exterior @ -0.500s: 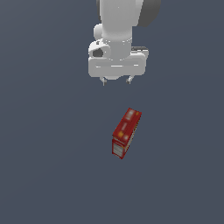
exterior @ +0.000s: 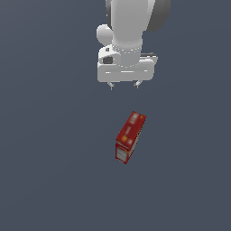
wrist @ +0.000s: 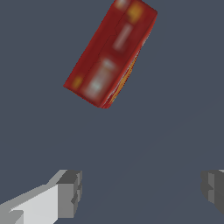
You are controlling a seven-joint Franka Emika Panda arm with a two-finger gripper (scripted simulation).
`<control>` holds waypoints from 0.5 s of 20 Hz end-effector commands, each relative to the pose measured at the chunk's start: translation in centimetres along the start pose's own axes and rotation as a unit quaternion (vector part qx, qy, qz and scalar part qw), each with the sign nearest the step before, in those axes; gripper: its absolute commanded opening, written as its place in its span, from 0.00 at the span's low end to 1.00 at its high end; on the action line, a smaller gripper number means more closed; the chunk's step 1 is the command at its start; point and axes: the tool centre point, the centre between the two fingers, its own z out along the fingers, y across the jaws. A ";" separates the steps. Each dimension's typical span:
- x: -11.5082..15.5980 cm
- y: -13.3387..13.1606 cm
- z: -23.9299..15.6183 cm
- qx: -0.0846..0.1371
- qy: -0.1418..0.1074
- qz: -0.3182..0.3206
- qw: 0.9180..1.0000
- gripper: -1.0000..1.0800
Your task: Pick up the object and move it to a goal position.
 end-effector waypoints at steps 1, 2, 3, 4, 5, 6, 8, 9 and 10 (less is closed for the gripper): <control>-0.1 -0.2 0.2 -0.001 -0.003 0.000 1.000 0.96; -0.1 -0.2 0.2 -0.001 -0.002 0.000 1.000 0.96; -0.1 -0.1 0.1 0.000 -0.002 -0.001 1.000 0.96; -0.1 -0.1 0.1 0.000 -0.002 -0.001 1.000 0.96; -0.1 -0.1 0.1 0.000 -0.002 -0.001 1.000 0.96; 0.0 -0.1 0.1 -0.001 -0.002 0.000 1.000 0.96; 0.1 -0.2 0.2 -0.001 -0.002 0.004 1.000 0.96; 0.3 -0.2 0.2 -0.001 -0.002 0.007 1.000 0.96; 0.5 -0.2 0.3 -0.001 -0.001 0.010 1.000 0.96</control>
